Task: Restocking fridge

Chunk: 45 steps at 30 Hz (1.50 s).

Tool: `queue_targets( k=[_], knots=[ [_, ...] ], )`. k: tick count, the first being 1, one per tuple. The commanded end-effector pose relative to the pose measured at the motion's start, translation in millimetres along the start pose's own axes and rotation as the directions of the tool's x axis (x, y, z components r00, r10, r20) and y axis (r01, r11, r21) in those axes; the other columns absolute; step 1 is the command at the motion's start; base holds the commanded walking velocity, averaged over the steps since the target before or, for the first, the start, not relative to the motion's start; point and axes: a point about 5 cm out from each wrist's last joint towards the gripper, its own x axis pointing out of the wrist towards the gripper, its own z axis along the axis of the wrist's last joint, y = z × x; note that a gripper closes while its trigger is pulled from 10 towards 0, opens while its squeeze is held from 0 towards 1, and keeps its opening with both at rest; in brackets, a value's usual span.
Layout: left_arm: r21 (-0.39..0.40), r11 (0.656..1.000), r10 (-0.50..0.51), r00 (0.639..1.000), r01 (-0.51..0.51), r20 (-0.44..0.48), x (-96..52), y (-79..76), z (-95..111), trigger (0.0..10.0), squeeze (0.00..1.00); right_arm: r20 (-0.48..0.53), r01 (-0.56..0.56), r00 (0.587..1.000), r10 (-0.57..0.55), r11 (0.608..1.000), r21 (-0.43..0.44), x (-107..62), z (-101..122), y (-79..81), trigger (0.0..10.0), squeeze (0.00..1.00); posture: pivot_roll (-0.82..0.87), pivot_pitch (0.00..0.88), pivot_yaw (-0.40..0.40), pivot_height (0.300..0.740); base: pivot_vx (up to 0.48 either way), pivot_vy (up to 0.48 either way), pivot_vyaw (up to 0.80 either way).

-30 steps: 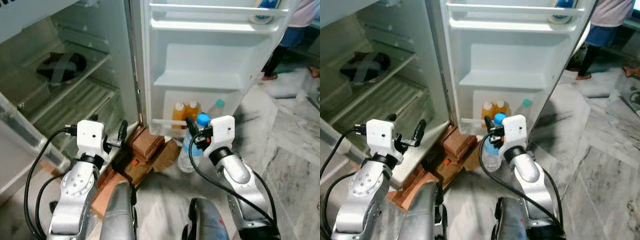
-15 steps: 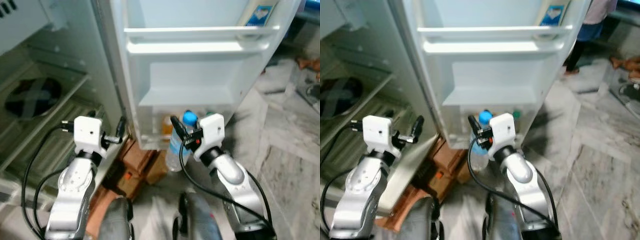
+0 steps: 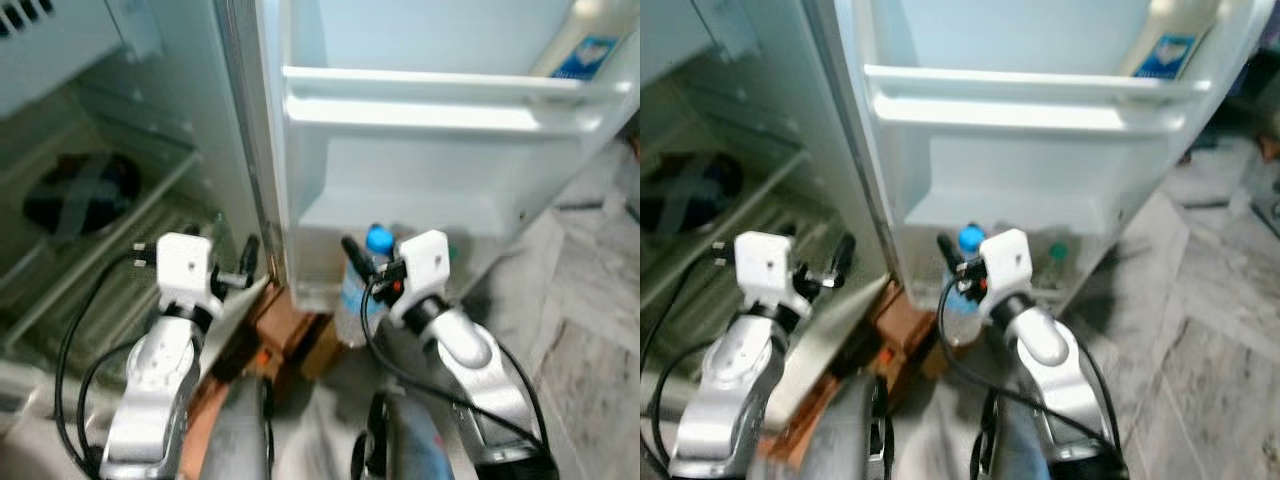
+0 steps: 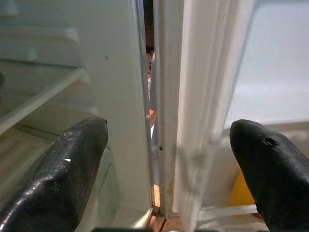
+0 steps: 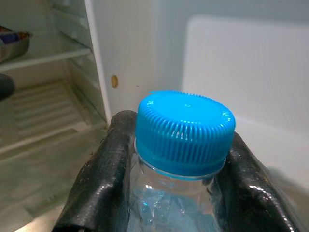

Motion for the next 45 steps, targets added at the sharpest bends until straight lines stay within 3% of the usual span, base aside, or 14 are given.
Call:
queue_targets(
  k=[1, 6, 9, 19, 26, 34, 37, 45],
  knots=[
    [0.011, 0.999, 0.038, 0.999, -0.038, 0.006, -4.6, 4.2, 1.9, 10.0, 0.0, 0.02, -0.011, 1.0, 0.01, 1.0, 0.014, -1.0, 2.3, 0.4, 10.0, 0.0, 0.08, 0.183, -0.01, 0.636, 0.0, 0.0, 0.0],
    [0.013, 0.996, 0.087, 0.996, -0.087, -0.007, -14.6, 12.5, 0.8, 10.0, 0.0, -0.003, -0.044, 0.999, 0.044, 0.998, 0.044, -3.3, -1.5, 6.0, 10.0, 0.0, 0.09, 0.217, -0.015, 0.636, 0.0, 0.0, 0.0],
    [0.012, 0.997, 0.083, 0.996, -0.082, -0.03, -19.8, 10.7, -3.2, 10.0, 0.0, -0.012, -0.037, 0.999, 0.037, 0.998, 0.048, -7.5, -5.6, 7.5, 10.0, 0.0, 0.09, 0.233, -0.008, 0.612, 0.0, 0.0, 0.0],
    [0.023, 0.995, 0.093, 0.995, -0.092, -0.02, -12.3, 10.4, 0.9, 10.0, 0.0, -0.003, -0.001, 1.0, 0.001, 0.999, 0.036, -3.6, -2.2, 0.1, 10.0, 0.0, 0.08, 0.236, 0.001, 0.582, 0.0, 0.0, 0.0],
    [0.034, 0.993, 0.113, 0.993, -0.113, -0.018, -13.1, 12.2, 2.6, 10.0, 0.0, 0.007, -0.001, 1.0, 0.001, 1.0, 0.027, -0.5, -0.6, -0.3, 10.0, 0.0, 0.09, 0.235, 0.001, 0.582, 0.0, 0.0, 0.0],
    [0.047, 0.99, 0.135, 0.991, -0.134, -0.015, -14.6, 13.0, 4.3, 10.0, 0.0, 0.024, -0.021, 1.0, 0.02, 1.0, 0.022, 3.5, 2.1, 1.9, 10.0, 0.0, 0.1, 0.254, 0.001, 0.533, 0.0, 0.0, 0.0],
    [0.06, 0.991, 0.125, 0.992, -0.124, -0.017, -16.5, 11.5, 4.8, 10.0, 0.0, 0.036, -0.046, 0.998, 0.046, 0.999, 0.01, 6.9, 4.1, 0.5, 10.0, 0.0, 0.1, 0.273, 0.002, 0.512, 0.0, 0.0, 0.0],
    [0.065, 0.989, 0.136, 0.99, -0.134, -0.033, -19.7, 13.2, 5.0, 10.0, 0.0, 0.046, -0.041, 0.998, 0.041, 0.999, -0.008, 14.8, 8.5, -10.9, 10.0, 0.0, 0.11, 0.304, 0.005, 0.512, 0.0, 0.0, 0.0]
  ],
)
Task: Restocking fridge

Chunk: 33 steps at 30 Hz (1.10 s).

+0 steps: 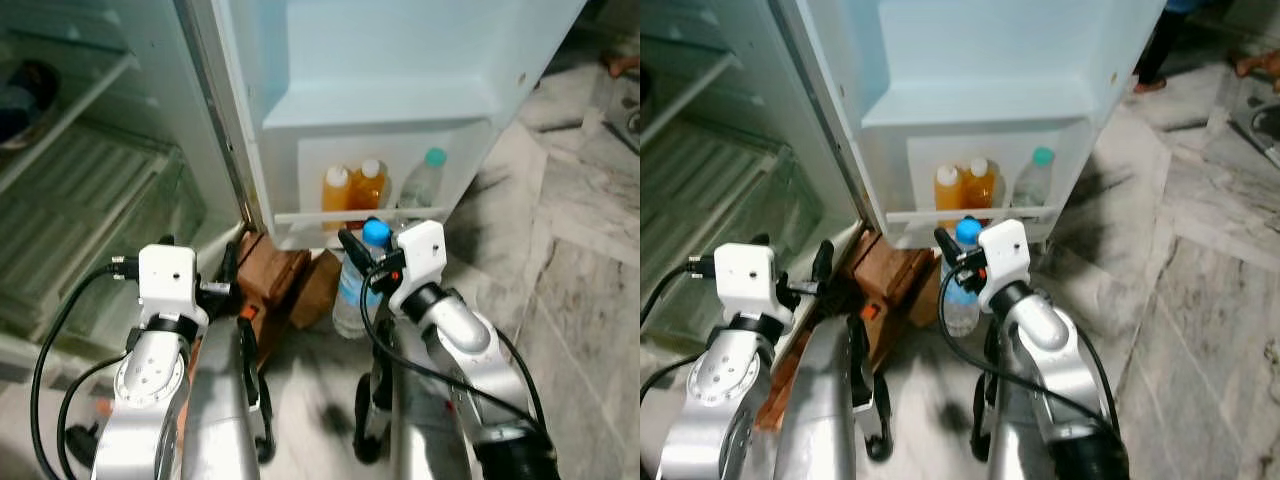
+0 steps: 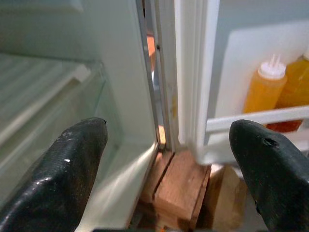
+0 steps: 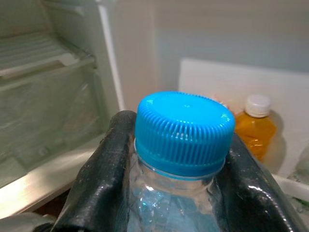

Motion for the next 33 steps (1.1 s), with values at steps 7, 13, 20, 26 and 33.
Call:
queue_targets(
  k=[7, 13, 20, 26, 33],
  knots=[
    [0.013, 1.0, 0.028, 1.0, -0.029, 0.009, -2.0, 3.7, 5.1, 10.0, 0.0, 0.035, -0.033, 0.999, 0.034, 0.999, -0.019, 3.0, 3.1, 0.9, 10.0, 0.0, 0.11, 0.31, 0.003, 0.472, 0.0, 0.0, 0.0],
    [0.007, 0.999, 0.041, 0.999, -0.041, 0.016, -1.8, 5.3, 5.8, 10.0, 0.0, 0.043, -0.041, 0.998, 0.043, 0.998, -0.037, 5.7, 4.1, 2.8, 10.0, 0.0, 0.11, 0.307, 0.0, 0.433, 0.0, 0.0, 0.0],
    [0.003, 0.999, 0.049, 0.998, -0.049, 0.039, -1.5, 6.6, 8.2, 10.0, 0.0, 0.054, -0.037, 0.998, 0.041, 0.997, -0.075, 11.6, 6.6, -0.5, 10.0, 0.0, 0.11, 0.297, -0.004, 0.428, 0.0, 0.0, 0.0],
    [0.0, 0.997, 0.072, 0.996, -0.072, 0.05, -0.9, 8.1, 9.3, 10.0, 0.0, 0.151, -0.047, 0.985, 0.088, 0.965, -0.257, 33.5, 20.7, 4.6, 10.0, 0.0, 0.11, 0.299, -0.009, 0.428, 0.0, 0.0, 0.0],
    [-0.015, 0.997, 0.082, 0.995, -0.082, 0.053, -7.0, 11.6, 10.6, 10.0, 0.0, 0.268, -0.061, 0.95, 0.162, 0.935, -0.35, 60.4, 41.2, 15.7, 10.0, 0.0, 0.13, 0.334, -0.009, 0.428, 0.0, 0.0, 0.0]
  ],
)
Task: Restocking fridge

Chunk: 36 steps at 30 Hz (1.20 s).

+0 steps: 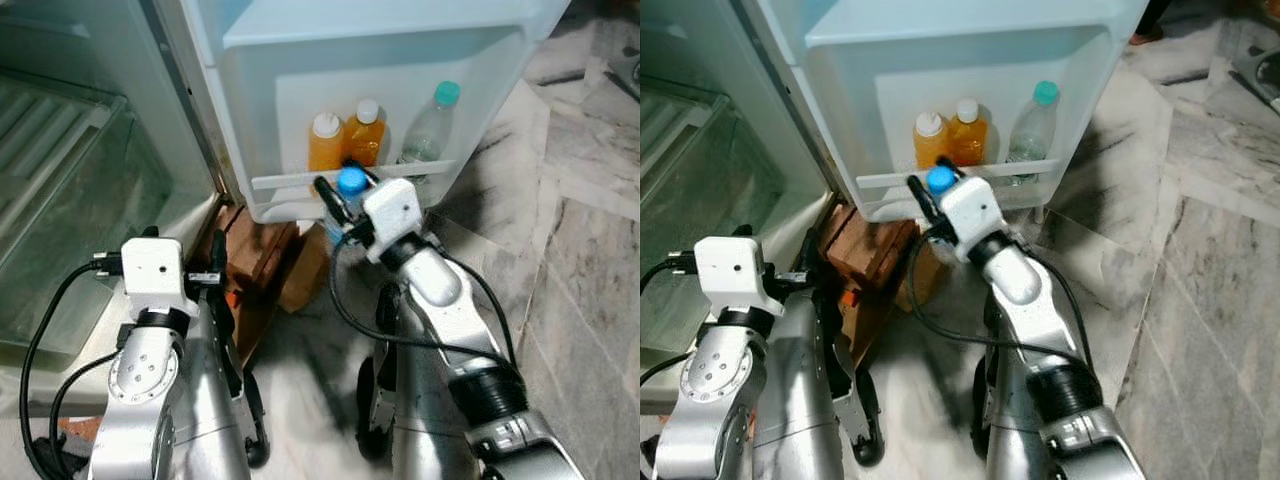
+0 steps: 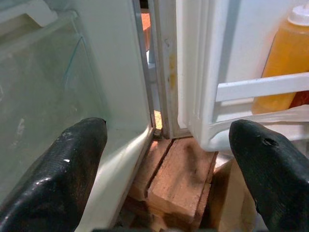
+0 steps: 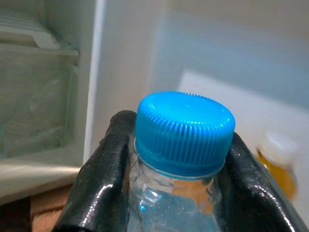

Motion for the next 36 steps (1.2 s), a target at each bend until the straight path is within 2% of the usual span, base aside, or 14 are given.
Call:
queue_targets(
  k=[1, 2, 8, 12, 17, 19, 20, 22, 24, 25, 28, 31, 34, 36],
  knots=[
    [0.008, 1.0, 0.008, 1.0, -0.008, 0.001, -6.6, 3.6, 0.8, 10.0, 0.0, 0.062, -0.005, 0.998, 0.009, 0.998, -0.057, 8.1, 7.1, 2.0, 10.0, 0.0, 0.13, 0.344, -0.009, 0.428, 0.0, 0.0, 0.0],
    [0.013, 1.0, 0.007, 1.0, -0.007, -0.005, -9.3, 3.8, 0.6, 10.0, 0.0, 0.114, -0.001, 0.993, 0.013, 0.995, -0.102, 17.9, 14.2, 2.1, 10.0, 0.0, 0.14, 0.355, -0.009, 0.428, 0.0, 0.0, 0.0],
    [0.006, 1.0, 0.004, 1.0, -0.003, -0.018, -19.5, 2.8, 2.9, 10.0, 0.0, 0.229, -0.001, 0.973, 0.028, 0.993, -0.115, 39.5, 33.2, 6.4, 10.0, 0.0, 0.16, 0.388, -0.01, 0.428, 0.0, 0.0, 0.0],
    [0.0, 1.0, 0.003, 1.0, -0.003, -0.029, -25.9, 1.9, 3.8, 10.0, 0.0, 0.319, 0.034, 0.948, 0.004, 0.993, -0.115, 48.5, 47.2, 11.3, 10.0, 0.0, 0.17, 0.399, -0.017, 0.428, 0.0, 0.0, 0.0],
    [-0.006, 1.0, 0.006, 0.999, -0.006, -0.034, -29.2, 2.4, 5.5, 10.0, 0.0, 0.369, 0.024, 0.929, 0.024, 0.992, -0.126, 50.7, 55.0, 14.8, 10.0, 0.0, 0.18, 0.41, -0.019, 0.428, 0.0, 0.0, 0.0],
    [-0.008, 1.0, 0.004, 0.999, -0.004, -0.035, -30.5, 2.5, 6.8, 10.0, 0.0, 0.382, 0.02, 0.924, 0.028, 0.992, -0.122, 52.0, 57.8, 15.4, 10.0, 0.0, 0.18, 0.415, -0.018, 0.428, 0.0, 0.0, 0.0],
    [-0.027, 0.999, -0.02, 0.999, 0.019, -0.037, -31.3, 0.9, 7.2, 10.0, 0.0, 0.401, -0.008, 0.915, 0.041, 0.996, -0.083, 56.7, 70.1, 14.4, 10.0, 0.0, 0.18, 0.416, -0.018, 0.428, 0.0, 0.0, 0.0],
    [-0.033, 0.999, -0.028, 0.999, 0.027, -0.038, -31.6, 0.1, 7.3, 10.0, 0.0, 0.409, -0.049, 0.911, 0.056, 0.998, -0.027, 59.5, 79.9, 15.0, 10.0, 0.0, 0.17, 0.415, -0.018, 0.428, 0.0, 0.0, 0.0],
    [-0.036, 0.999, -0.031, 0.999, 0.03, -0.038, -30.7, -0.7, 7.1, 10.0, 0.0, 0.427, -0.136, 0.897, 0.112, 0.99, 0.026, 59.5, 93.1, 20.7, 10.0, 0.0, 0.17, 0.416, -0.019, 0.428, 0.0, 0.0, 0.0],
    [-0.036, 0.999, -0.031, 0.999, 0.03, -0.038, -30.7, -0.7, 7.1, 10.0, 0.0, 0.427, -0.136, 0.897, 0.112, 0.99, 0.026, 59.5, 93.1, 20.7, 10.0, 0.0, 0.17, 0.416, -0.019, 0.428, 0.0, 0.0, 0.0],
    [-0.039, 0.999, -0.035, 0.999, 0.034, -0.039, -29.0, -1.7, 6.7, 10.0, 0.0, 0.414, -0.247, 0.892, 0.18, 0.963, 0.112, 57.5, 101.3, 32.4, 10.0, 0.0, 0.16, 0.417, -0.02, 0.428, 0.0, 0.0, 0.0],
    [-0.042, 0.998, -0.038, 0.999, 0.037, -0.039, -30.1, -2.9, 6.7, 10.0, 0.0, 0.401, -0.305, 0.887, 0.227, 0.941, 0.144, 43.7, 107.8, 44.6, 10.0, 0.0, 0.16, 0.413, -0.021, 0.428, 0.0, 0.0, 0.0],
    [-0.043, 0.998, -0.039, 0.998, 0.037, -0.04, -29.9, -2.6, 6.5, 10.0, 0.0, 0.399, -0.311, 0.887, 0.233, 0.94, 0.141, 36.2, 108.4, 46.8, 10.0, 0.0, 0.16, 0.409, -0.022, 0.428, 0.0, 0.0, 0.0],
    [-0.045, 0.998, -0.041, 0.998, 0.039, -0.042, -28.0, -2.5, 5.4, 10.0, 0.0, 0.403, -0.289, 0.886, 0.232, 0.953, 0.087, 29.5, 111.9, 44.3, 10.0, 0.0, 0.14, 0.406, -0.018, 0.428, 0.0, 0.0, 0.0]
  ],
)
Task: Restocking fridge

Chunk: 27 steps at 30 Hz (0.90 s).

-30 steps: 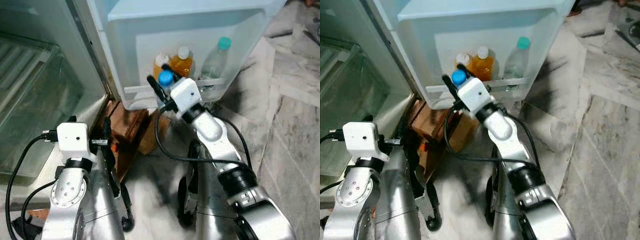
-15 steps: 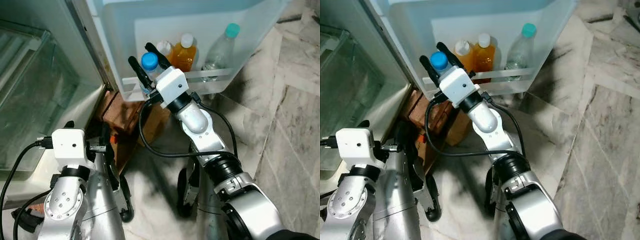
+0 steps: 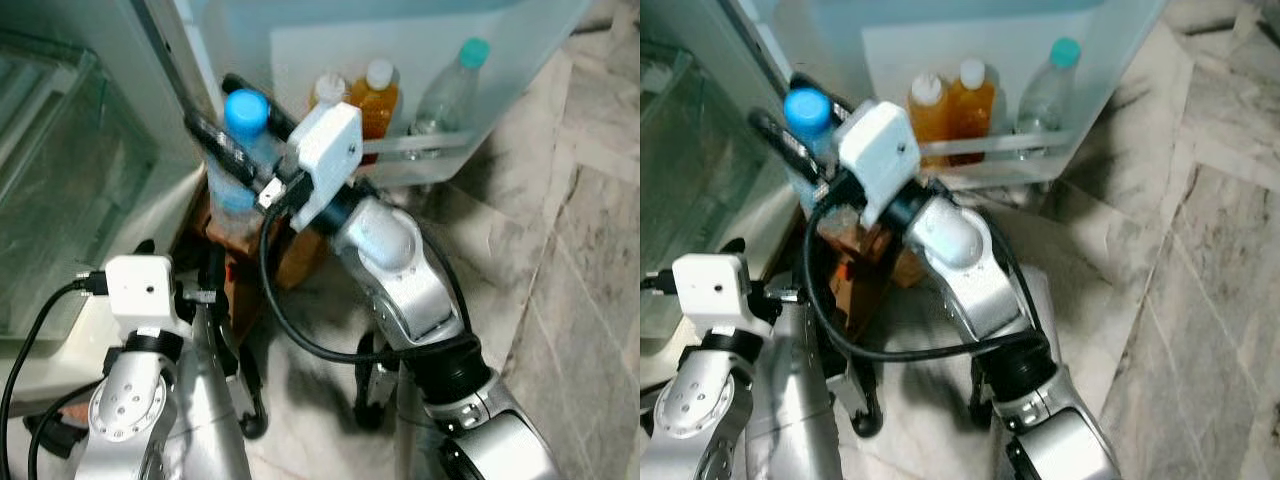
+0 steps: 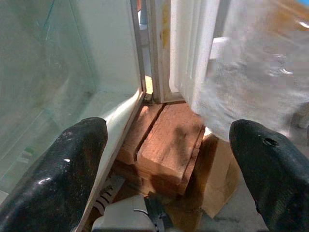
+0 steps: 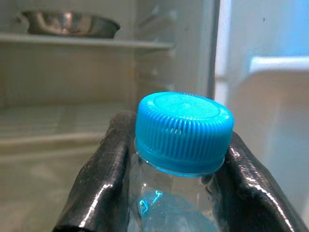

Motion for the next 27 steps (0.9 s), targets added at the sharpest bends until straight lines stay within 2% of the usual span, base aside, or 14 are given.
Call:
queue_targets(
  k=[1, 4, 5, 6, 7, 15, 17, 21, 27],
  knots=[
    [-0.011, 1.0, -0.009, 1.0, 0.008, -0.028, -2.2, -0.3, -5.4, 10.0, 0.0, 0.077, -0.012, 0.997, 0.017, 0.997, -0.075, 0.8, 21.1, 1.4, 10.0, 0.0, 0.14, 0.406, -0.015, 0.428, 0.0, 0.0, 0.0],
    [-0.017, 1.0, -0.016, 1.0, 0.016, -0.017, 2.2, -2.3, -3.7, 10.0, 0.0, 0.118, 0.079, 0.991, -0.057, 0.979, -0.189, -1.5, 32.4, -8.2, 10.0, 0.0, 0.14, 0.404, -0.009, 0.428, 0.0, 0.0, 0.0],
    [-0.017, 1.0, -0.016, 1.0, 0.016, -0.017, 2.2, -2.3, -3.7, 10.0, 0.0, 0.118, 0.079, 0.991, -0.057, 0.979, -0.189, -1.5, 32.4, -8.2, 10.0, 0.0, 0.14, 0.404, -0.009, 0.428, 0.0, 0.0, 0.0],
    [-0.017, 1.0, -0.019, 1.0, 0.019, -0.014, 3.0, -3.0, -3.3, 10.0, 0.0, 0.131, 0.098, 0.989, -0.067, 0.964, -0.249, -3.3, 34.0, -9.5, 10.0, 0.0, 0.14, 0.404, -0.008, 0.428, 0.0, 0.0, 0.0],
    [-0.018, 1.0, -0.019, 1.0, 0.019, -0.013, 3.0, -3.2, -3.1, 10.0, 0.0, 0.14, 0.105, 0.988, -0.069, 0.956, -0.272, -3.8, 34.8, -9.7, 10.0, 0.0, 0.14, 0.404, -0.007, 0.428, 0.0, 0.0, 0.0],
    [-0.018, 1.0, -0.016, 1.0, 0.016, -0.01, 3.3, -1.6, -1.9, 10.0, 0.0, 0.189, 0.113, 0.981, -0.045, 0.924, -0.366, -1.2, 38.3, -8.4, 10.0, 0.0, 0.15, 0.406, -0.003, 0.428, 0.0, 0.0, 0.0],
    [-0.019, 1.0, -0.016, 1.0, 0.015, -0.01, 3.4, -1.7, -1.8, 10.0, 0.0, 0.19, 0.119, 0.981, -0.046, 0.91, -0.396, -0.2, 34.9, -8.9, 10.0, 0.0, 0.15, 0.408, -0.002, 0.428, 0.0, 0.0, 0.0],
    [-0.022, 1.0, -0.018, 1.0, 0.017, -0.014, 2.4, -2.8, -2.3, 10.0, 0.0, 0.158, 0.111, 0.987, -0.033, 0.848, -0.518, -4.2, 14.2, -15.2, 10.0, 0.0, 0.16, 0.411, 0.002, 0.428, 0.0, 0.0, 0.0],
    [-0.02, 1.0, -0.02, 1.0, 0.02, -0.02, 0.8, -1.5, -2.9, 10.0, 0.0, 0.1, 0.145, 0.989, -0.107, 0.819, -0.556, -13.3, -12.2, -31.9, 10.0, 0.0, 0.17, 0.416, 0.005, 0.428, 0.0, 0.0, 0.0]
  ],
)
